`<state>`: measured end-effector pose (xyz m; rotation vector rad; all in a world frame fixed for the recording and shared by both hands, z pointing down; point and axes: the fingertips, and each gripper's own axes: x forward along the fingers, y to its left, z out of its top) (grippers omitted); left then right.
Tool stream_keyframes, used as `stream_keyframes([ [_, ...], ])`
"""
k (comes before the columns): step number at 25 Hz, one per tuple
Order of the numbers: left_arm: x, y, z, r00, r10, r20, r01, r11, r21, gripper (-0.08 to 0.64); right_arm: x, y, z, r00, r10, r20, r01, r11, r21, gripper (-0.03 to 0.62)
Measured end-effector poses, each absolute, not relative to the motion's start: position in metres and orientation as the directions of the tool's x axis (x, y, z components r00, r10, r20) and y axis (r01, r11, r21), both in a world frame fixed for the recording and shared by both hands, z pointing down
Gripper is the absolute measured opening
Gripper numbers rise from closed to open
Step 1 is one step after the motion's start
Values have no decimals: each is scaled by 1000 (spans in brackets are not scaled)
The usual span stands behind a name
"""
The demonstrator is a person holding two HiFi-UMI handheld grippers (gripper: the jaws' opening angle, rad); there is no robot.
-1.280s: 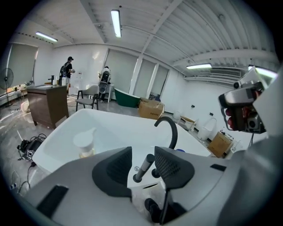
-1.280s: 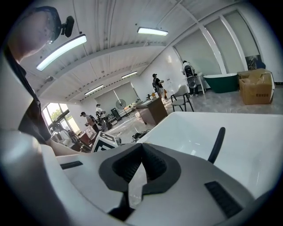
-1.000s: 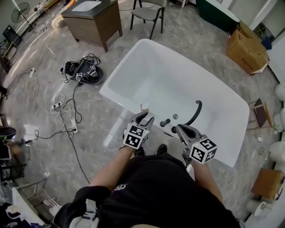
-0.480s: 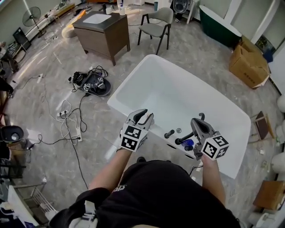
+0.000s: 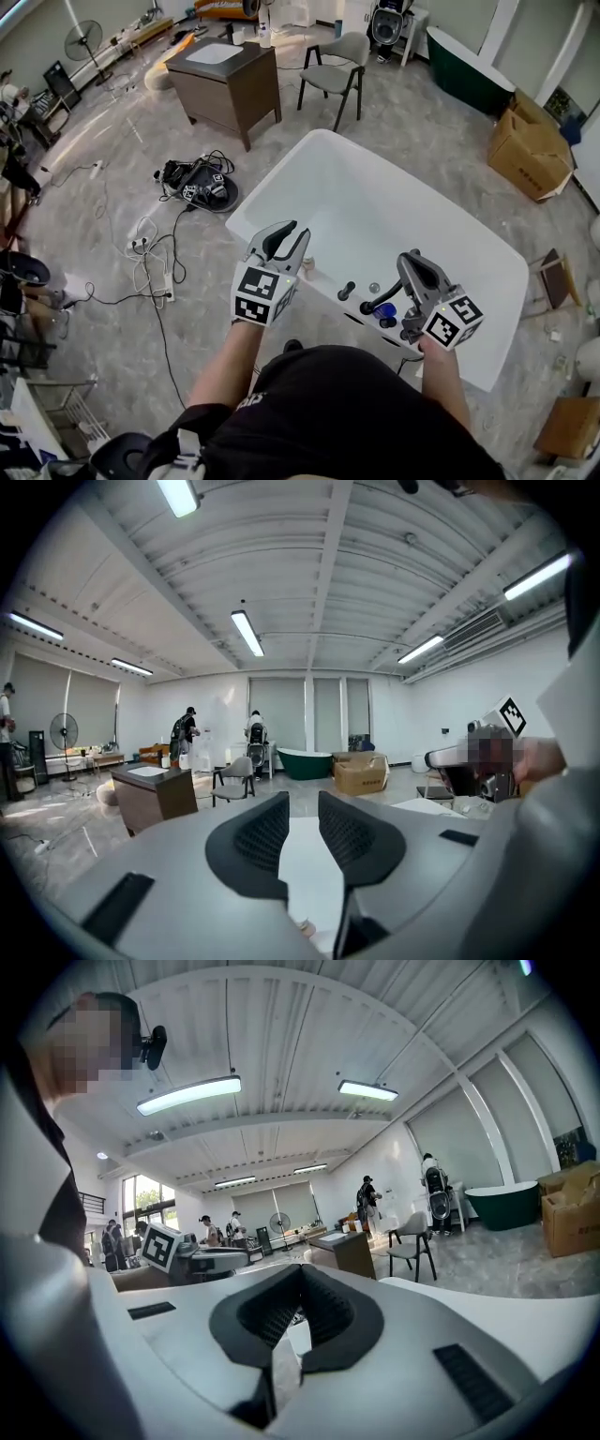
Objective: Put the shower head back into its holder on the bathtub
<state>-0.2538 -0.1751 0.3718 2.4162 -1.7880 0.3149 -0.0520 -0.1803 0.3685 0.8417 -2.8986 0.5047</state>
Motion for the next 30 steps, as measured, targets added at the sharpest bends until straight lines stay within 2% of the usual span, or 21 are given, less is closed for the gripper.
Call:
stream_keyframes([
  [7, -249, -169, 349, 213, -960, 184, -972, -226, -56, 82, -18, -173, 349, -855, -513, 81, -519, 837, -176, 12],
  [12, -239, -173, 344, 216, -962, 167, -974, -223, -26, 63, 8, -180, 331, -831, -556, -2, -541, 810, -226, 12],
  [17, -226, -175, 345, 235, -956, 178, -970, -242, -19, 58, 17, -179, 329, -829, -560, 20, -554, 815, -169, 11],
  [30, -216, -179, 354, 257, -944, 208, -964, -264, -8, 58, 23, -181, 343, -812, -581, 48, -580, 797, -171, 11],
])
